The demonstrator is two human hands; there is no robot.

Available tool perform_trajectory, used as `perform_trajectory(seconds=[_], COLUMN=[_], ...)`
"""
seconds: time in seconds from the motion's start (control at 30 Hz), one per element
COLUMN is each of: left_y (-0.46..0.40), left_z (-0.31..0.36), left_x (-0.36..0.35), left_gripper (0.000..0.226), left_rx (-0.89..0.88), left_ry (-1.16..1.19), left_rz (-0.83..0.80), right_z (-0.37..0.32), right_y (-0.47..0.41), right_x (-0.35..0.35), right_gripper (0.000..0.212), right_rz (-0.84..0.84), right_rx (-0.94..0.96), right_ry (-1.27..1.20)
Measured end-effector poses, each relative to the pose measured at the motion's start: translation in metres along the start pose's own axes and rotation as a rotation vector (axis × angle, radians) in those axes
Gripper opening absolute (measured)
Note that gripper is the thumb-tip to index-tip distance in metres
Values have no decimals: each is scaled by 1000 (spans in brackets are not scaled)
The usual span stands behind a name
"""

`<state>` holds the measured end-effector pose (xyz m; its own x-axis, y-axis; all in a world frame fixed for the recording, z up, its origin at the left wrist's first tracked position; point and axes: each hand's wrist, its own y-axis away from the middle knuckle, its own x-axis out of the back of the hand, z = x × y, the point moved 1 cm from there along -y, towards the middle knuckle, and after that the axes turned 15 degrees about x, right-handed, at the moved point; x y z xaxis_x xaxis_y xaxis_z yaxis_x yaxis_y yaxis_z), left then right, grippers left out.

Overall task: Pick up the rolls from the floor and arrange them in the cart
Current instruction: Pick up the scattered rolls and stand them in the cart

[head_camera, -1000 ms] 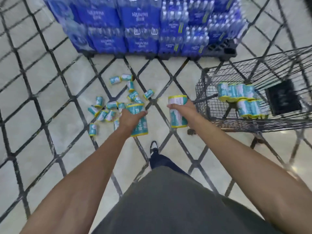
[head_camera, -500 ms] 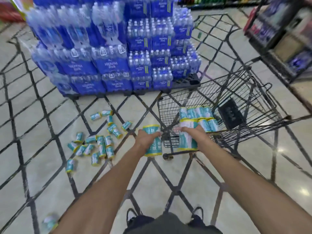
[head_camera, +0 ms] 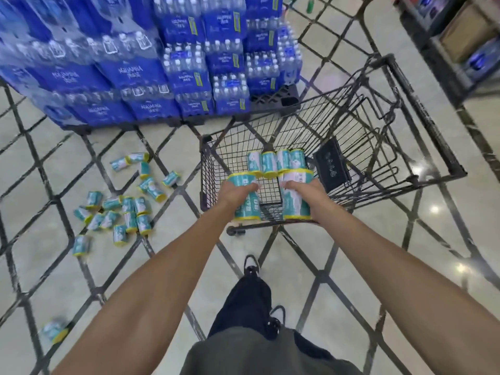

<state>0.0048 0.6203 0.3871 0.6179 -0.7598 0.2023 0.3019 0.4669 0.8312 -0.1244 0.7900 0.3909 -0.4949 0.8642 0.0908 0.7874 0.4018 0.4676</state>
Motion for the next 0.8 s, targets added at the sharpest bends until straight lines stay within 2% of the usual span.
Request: perform_trajectory(seconds=[0.1, 0.23, 0.27, 0.33, 0.37, 0.47, 0.57, 0.7, 0.8], left_y=[-39, -103, -126, -183, -212, -279, -321, -365, -400], left_z=[24, 49, 52, 49, 44, 31, 31, 25, 15], left_x=[-15, -34, -38, -47, -52, -68, -89, -116, -130], left_gripper=[74, 64, 75, 117, 127, 120, 137, 114, 112], left_rx=[42, 81, 105, 174, 196, 254, 286, 340, 365], left_ry=[5, -13, -14, -52, -87, -115, -140, -206, -201], left_rz=[3, 29, 24, 64, 80, 107, 153, 163, 206], right_z=[10, 21, 22, 34, 46, 84, 124, 168, 191], right_y=[-51, -117, -131, -166, -188, -244, -291, -340, -363], right_x=[-1, -17, -22, -33, -37, -50, -60, -74, -82], right_gripper=[99, 114, 116, 123, 126, 132, 135, 132, 134], right_rz=[-6, 9, 9, 2, 0, -10, -46, -86, -100], right_rx=[-27, -71, -96, -152, -171, -228, -282, -345, -370], right_ry=[40, 146, 176, 215, 247, 324, 370, 430, 474])
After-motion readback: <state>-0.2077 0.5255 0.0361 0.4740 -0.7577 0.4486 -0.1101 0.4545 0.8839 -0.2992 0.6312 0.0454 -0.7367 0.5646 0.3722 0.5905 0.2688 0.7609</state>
